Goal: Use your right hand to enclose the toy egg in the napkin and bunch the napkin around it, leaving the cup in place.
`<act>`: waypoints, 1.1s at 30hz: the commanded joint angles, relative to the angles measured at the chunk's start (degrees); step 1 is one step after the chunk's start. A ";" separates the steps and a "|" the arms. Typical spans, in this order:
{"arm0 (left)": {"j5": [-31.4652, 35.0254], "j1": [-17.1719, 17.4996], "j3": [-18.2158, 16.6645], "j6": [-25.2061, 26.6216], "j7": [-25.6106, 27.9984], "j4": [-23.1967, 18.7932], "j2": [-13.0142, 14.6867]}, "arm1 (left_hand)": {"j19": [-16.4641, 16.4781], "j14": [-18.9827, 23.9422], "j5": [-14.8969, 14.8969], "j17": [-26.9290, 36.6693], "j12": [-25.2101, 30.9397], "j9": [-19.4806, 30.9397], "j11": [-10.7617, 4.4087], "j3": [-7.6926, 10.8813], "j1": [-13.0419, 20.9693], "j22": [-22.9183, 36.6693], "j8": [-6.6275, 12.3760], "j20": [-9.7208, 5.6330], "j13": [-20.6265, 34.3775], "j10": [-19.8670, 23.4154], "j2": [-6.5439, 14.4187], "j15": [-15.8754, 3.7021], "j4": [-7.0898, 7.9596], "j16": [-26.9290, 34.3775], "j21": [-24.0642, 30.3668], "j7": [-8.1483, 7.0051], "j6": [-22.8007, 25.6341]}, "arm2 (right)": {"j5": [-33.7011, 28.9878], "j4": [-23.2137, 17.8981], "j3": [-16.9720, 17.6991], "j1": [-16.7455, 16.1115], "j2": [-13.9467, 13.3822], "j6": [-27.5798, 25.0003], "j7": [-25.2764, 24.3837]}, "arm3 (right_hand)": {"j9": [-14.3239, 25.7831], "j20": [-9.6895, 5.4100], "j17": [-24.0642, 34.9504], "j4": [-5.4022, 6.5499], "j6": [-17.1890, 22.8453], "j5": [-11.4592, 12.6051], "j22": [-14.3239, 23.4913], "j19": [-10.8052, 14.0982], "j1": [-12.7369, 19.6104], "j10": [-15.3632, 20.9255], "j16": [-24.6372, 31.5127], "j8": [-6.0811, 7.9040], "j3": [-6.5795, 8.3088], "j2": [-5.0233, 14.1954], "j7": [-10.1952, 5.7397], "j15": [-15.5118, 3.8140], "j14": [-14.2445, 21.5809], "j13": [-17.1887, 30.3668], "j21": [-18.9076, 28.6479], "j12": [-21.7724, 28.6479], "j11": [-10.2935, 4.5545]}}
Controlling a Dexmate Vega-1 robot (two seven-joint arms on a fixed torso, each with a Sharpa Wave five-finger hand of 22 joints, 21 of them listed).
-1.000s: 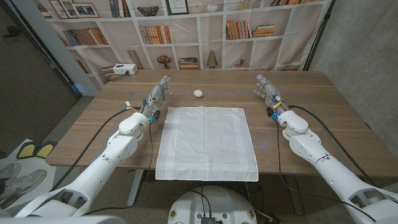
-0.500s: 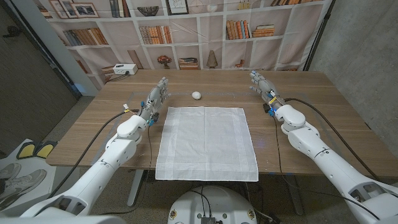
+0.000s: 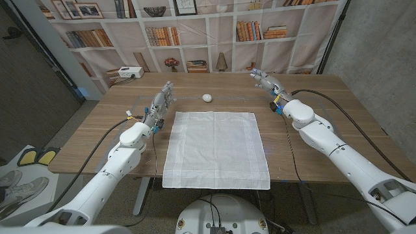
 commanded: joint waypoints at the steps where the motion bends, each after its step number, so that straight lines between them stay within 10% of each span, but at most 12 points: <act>1: -0.17 1.35 -1.18 -1.02 -0.39 -0.54 -0.18 | -6.51 -3.76 0.21 0.14 0.40 0.04 0.66 0.14 -0.34 -0.15 0.19 0.63 -0.03 -4.35 0.42 0.46 0.42 0.26 0.14 0.57 -3.26 | -9.97 -6.15 -4.64 3.49 -3.23 -8.66 -0.21 | 0.03 -0.15 0.05 -0.04 0.56 0.33 -0.06 0.38 0.35 0.46 0.39 0.33 0.54 0.50 -0.11 -0.05 0.29 0.08 -0.14 0.23 -0.14; 33: -1.04 5.31 -3.50 -2.12 -0.42 -3.48 0.35 | -4.22 -1.60 0.18 0.23 0.60 0.08 0.63 0.41 -0.58 -1.99 0.01 1.17 0.09 -3.19 0.58 0.99 0.45 0.33 0.54 0.92 -2.14 | -33.47 -14.22 -19.76 16.12 -3.22 -28.58 10.22 | 0.07 -2.54 -0.69 -1.13 1.09 1.02 -0.32 2.99 3.70 0.81 0.75 0.08 2.82 3.58 -0.71 -3.04 1.52 0.02 0.25 -0.35 -2.59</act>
